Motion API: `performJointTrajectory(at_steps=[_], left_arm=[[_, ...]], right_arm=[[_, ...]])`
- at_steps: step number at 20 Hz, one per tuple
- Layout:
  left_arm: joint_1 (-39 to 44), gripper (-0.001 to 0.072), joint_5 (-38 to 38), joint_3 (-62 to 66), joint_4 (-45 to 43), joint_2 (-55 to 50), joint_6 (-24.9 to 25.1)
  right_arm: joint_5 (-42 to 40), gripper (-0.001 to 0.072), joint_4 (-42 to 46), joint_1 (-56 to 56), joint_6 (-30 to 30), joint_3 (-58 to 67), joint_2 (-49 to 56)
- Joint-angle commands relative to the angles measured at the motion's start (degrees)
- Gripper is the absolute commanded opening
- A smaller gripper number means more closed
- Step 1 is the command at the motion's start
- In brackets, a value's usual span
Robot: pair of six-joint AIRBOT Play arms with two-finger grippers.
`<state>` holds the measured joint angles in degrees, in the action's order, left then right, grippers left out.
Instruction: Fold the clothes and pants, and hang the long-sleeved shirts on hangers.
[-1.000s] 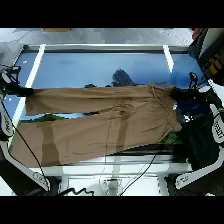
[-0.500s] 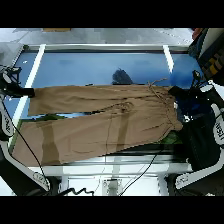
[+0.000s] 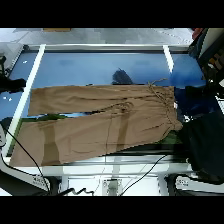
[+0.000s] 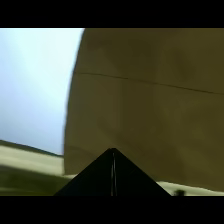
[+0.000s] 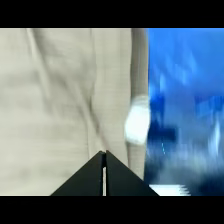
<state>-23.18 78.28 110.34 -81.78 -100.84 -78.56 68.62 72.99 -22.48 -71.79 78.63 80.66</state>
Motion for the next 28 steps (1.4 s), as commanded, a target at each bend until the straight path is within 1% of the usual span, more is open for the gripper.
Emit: performJointTrajectory(at_steps=[1, 3, 5, 6, 8, 9, 10, 11, 12, 13, 15, 16, 18, 20, 21, 23, 24, 25, 26, 27, 28], left_arm=[[0.5, 0.0022, 3.6, -0.5, 9.3, 4.9, -0.3], [0.2, 0.0022, 2.1, -3.4, 12.9, 9.0, -0.2], [-0.8, 0.0022, -1.4, -8.0, 17.6, 14.1, 1.0], [-0.8, 0.0022, -2.3, -9.9, 17.9, 16.4, 1.5], [-0.8, 0.0023, -2.7, -12.9, 17.8, 19.6, 3.0], [-0.8, 0.0022, -2.7, -14.2, 17.8, 20.8, 3.0], [-0.8, 0.0023, -2.7, -15.4, 17.8, 21.6, 3.0], [-0.8, 0.0023, -2.6, -16.4, 17.7, 22.2, 3.0], [-0.8, 0.0023, -2.6, -17.5, 17.6, 22.5, 3.0], [-0.8, 0.0023, -2.9, -18.5, 17.2, 22.5, 3.1], [-1.2, 0.0022, -5.0, -22.0, 16.3, 22.7, 2.4], [-1.4, 0.0022, -5.8, -23.9, 14.7, 23.1, 0.7], [-1.6, 0.0022, -7.9, -28.5, 8.3, 25.7, -2.8], [-1.9, 0.0022, -10.6, -34.4, -0.3, 30.6, -7.0], [-2.2, 0.0022, -11.3, -37.5, -3.4, 33.1, -8.0], [-4.0, 0.0023, -11.0, -44.7, -8.9, 38.1, -9.0], [-5.5, 0.0092, -10.0, -48.5, -10.5, 39.9, -9.2], [-7.3, 0.0305, -8.2, -51.4, -10.9, 40.9, -9.6], [-9.4, 0.0514, -5.6, -53.6, -10.8, 41.2, -11.1], [-11.5, 0.0602, -2.6, -55.2, -10.8, 41.2, -12.8], [-13.5, 0.0600, -0.1, -56.2, -10.8, 41.2, -13.0]], right_arm=[[15.0, 0.0036, 4.9, -1.9, -1.0, -4.8, -6.3], [13.9, 0.0034, 4.0, -5.4, -0.2, -14.0, -13.4], [10.0, 0.0034, -1.7, -9.7, 4.2, -25.0, -21.7], [7.7, 0.0034, -5.6, -11.5, 5.5, -30.6, -25.5], [3.1, 0.0035, -11.8, -13.7, 5.0, -41.4, -32.0], [0.1, 0.0064, -13.5, -13.9, 2.6, -46.1, -34.2], [-3.0, 0.0273, -15.3, -13.9, -0.8, -49.6, -35.5], [-6.3, 0.0544, -18.1, -13.9, -4.4, -52.6, -36.0], [-9.0, 0.0596, -20.3, -13.9, -7.5, -54.6, -35.7], [-11.8, 0.0597, -22.0, -13.9, -10.3, -56.0, -35.1], [-15.3, 0.0597, -23.1, -13.9, -13.4, -56.8, -33.0], [-17.0, 0.0597, -23.8, -13.9, -14.0, -56.7, -31.9], [-21.5, 0.0596, -27.0, -13.9, -14.1, -56.7, -30.4], [-26.8, 0.0596, -29.2, -13.9, -14.1, -56.7, -29.9], [-28.9, 0.0595, -29.9, -13.9, -14.1, -56.7, -29.5], [-31.0, 0.0553, -30.7, -13.9, -14.1, -56.7, -27.9], [-31.6, 0.0553, -30.8, -13.9, -14.1, -56.7, -26.6], [-31.6, 0.0553, -30.8, -13.9, -14.1, -56.7, -25.2], [-31.4, 0.0553, -30.8, -13.9, -14.1, -56.7, -23.6], [-31.1, 0.0552, -30.8, -13.9, -14.1, -56.7, -21.9], [-30.8, 0.0517, -30.8, -13.9, -13.6, -56.7, -20.7]])
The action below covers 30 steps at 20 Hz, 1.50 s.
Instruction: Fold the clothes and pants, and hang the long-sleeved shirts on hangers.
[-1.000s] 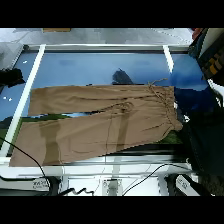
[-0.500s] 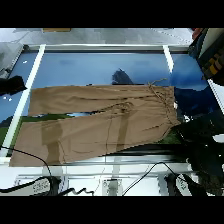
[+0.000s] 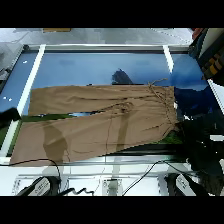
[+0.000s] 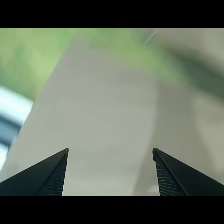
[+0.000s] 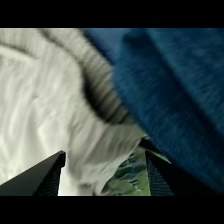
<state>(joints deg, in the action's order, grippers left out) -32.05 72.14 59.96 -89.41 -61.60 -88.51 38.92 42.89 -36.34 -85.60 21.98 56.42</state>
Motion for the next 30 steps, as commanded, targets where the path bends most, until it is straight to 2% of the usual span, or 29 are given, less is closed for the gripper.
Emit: performJointTrajectory(at_steps=[1, 2, 3, 5, 6, 9, 12, 15, 19, 21, 22, 24, 25, 30], left_arm=[[-6.4, 0.0599, 7.6, -5.9, -3.2, 1.9, -3.0], [-8.1, 0.0599, 8.4, -5.9, -3.2, 2.3, -3.0], [-9.6, 0.0599, 8.7, -5.9, -3.2, 2.9, -3.0], [-13.0, 0.0598, 8.7, -5.9, -3.2, 4.2, -2.5], [-15.0, 0.0597, 8.9, -6.1, -3.2, 4.7, -1.9], [-21.0, 0.0596, 11.4, -7.6, -3.1, 4.9, 2.2], [-27.5, 0.0595, 11.1, -10.2, 2.6, 5.2, 2.9], [-32.1, 0.0596, 9.2, -14.0, 2.5, 5.3, 3.1], [-34.6, 0.0595, 0.0, -20.7, 2.5, 5.1, 4.1], [-34.6, 0.0505, -5.0, -23.9, 4.4, 4.5, 6.4], [-34.6, 0.0505, -7.0, -25.0, 6.0, 3.8, 7.2], [-34.6, 0.0547, -9.6, -25.9, 8.5, 2.1, 8.0], [-34.6, 0.0632, -10.3, -25.9, 8.5, 1.3, 8.0], [-34.6, 0.0641, -13.1, -25.9, 8.5, -3.2, 8.0]], right_arm=[[-0.9, 0.0385, -0.9, 0.0, 1.7, -0.1, 4.5], [-0.9, 0.0297, -0.9, 0.0, 3.3, -0.1, 4.9], [-0.9, 0.0249, -0.9, 0.0, 4.8, 0.0, 4.9], [-0.9, 0.0077, -0.9, 0.0, 6.4, 0.1, 4.9], [-0.9, 0.0036, -0.9, 0.0, 6.6, 0.1, 4.9], [-0.8, 0.0036, -0.9, 0.0, 7.3, 0.1, 4.9], [-0.8, 0.0036, -0.9, 0.0, 7.3, 0.1, 4.9], [-0.7, 0.0036, -0.9, 0.0, 7.3, 0.1, 4.9], [-0.8, 0.0036, -0.9, 0.0, 7.3, 0.1, 4.9], [-0.8, 0.0036, -0.9, 0.0, 7.3, 0.1, 4.9], [-0.8, 0.0036, -0.9, 0.0, 7.3, 0.1, 4.9], [-0.8, 0.0036, -0.9, 0.0, 7.3, 0.1, 4.9], [-0.7, 0.0036, -0.9, 0.0, 7.3, 0.1, 4.9], [-0.5, 0.0036, -0.9, 0.0, 7.3, 0.1, 4.9]])
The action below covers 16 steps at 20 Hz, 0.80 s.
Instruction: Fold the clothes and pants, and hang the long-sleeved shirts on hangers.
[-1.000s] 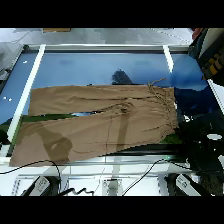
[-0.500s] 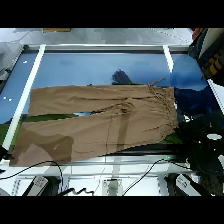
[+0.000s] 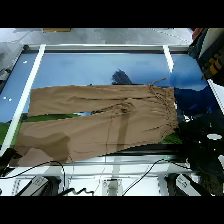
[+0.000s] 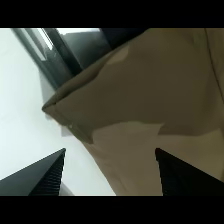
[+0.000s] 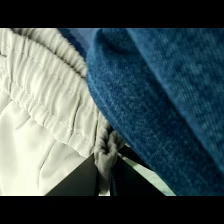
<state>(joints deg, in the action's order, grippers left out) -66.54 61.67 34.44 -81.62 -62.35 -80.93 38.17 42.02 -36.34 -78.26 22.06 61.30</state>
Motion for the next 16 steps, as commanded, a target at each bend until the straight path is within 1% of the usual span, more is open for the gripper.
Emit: performJointTrajectory(at_steps=[1, 2, 3, 5, 7, 8, 9, 12, 16], left_arm=[[-0.1, 0.0634, -3.2, -0.3, 0.7, -3.6, 0.5], [-0.1, 0.0634, -3.8, -0.3, 0.7, -4.7, 1.1], [-0.1, 0.0612, -3.9, -0.3, 0.7, -5.6, 1.9], [-0.1, 0.0538, -4.3, -0.3, 0.7, -6.8, 3.0], [-0.1, 0.0248, -4.6, -0.1, 0.7, -6.5, 3.5], [-0.1, 0.0119, -4.6, 0.2, 0.7, -5.6, 3.5], [0.0, 0.0026, -4.6, 0.5, 0.8, -4.4, 3.5], [0.0, 0.0022, -4.8, 2.1, 1.8, 1.8, 3.9], [0.5, 0.0022, -6.9, 4.4, 10.3, 10.3, 3.9]], right_arm=[[0.3, 0.0036, 0.0, 0.0, 0.0, 0.0, 0.0], [0.3, 0.0036, 0.0, 0.0, 0.0, 0.0, 0.0], [0.3, 0.0036, 0.0, 0.0, 0.0, 0.0, 0.0], [0.3, 0.0036, 0.0, 0.0, 0.0, 0.0, 0.0], [0.3, 0.0036, 0.0, 0.0, 0.0, 0.0, 0.0], [0.4, 0.0036, 0.0, 0.0, 0.0, 0.0, 0.0], [0.4, 0.0036, 0.0, 0.0, 0.0, 0.0, 0.0], [0.4, 0.0036, 0.2, 0.0, 0.0, 0.0, 0.0], [0.6, 0.0036, 0.3, 0.0, 4.4, 0.6, -0.1]])
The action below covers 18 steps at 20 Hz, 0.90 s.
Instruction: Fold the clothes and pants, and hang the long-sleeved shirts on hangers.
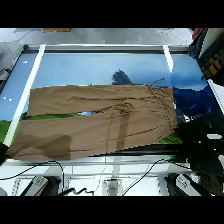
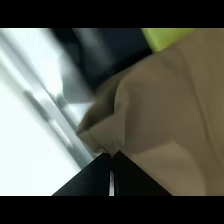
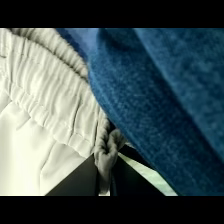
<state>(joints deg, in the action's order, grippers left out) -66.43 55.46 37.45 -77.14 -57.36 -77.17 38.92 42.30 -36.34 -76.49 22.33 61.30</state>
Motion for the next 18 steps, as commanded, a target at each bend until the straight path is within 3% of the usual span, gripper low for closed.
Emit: performJointTrajectory(at_steps=[1, 6, 11, 15, 18], left_arm=[[0.8, 0.0021, -1.0, 1.4, 7.5, 6.6, 0.1], [6.9, 0.0021, -3.5, 1.5, 10.8, 7.7, 0.2], [15.6, 0.0021, -15.4, 4.3, 20.4, 7.7, 0.1], [22.8, 0.0021, -21.5, 7.8, 20.6, 7.7, 0.1], [24.7, 0.0020, -24.2, 8.1, 20.6, 7.6, 0.1]], right_arm=[[0.1, 0.0035, 0.1, 0.0, 3.2, 0.6, -0.1], [4.2, 0.0034, 0.8, 0.0, 4.4, 2.7, -2.2], [9.9, 0.0033, 1.3, 0.0, 3.4, 7.4, -16.2], [14.6, 0.0033, 13.6, 0.0, -6.4, 13.0, -28.4], [17.7, 0.0033, 19.5, 0.0, -10.4, 15.8, -33.6]])
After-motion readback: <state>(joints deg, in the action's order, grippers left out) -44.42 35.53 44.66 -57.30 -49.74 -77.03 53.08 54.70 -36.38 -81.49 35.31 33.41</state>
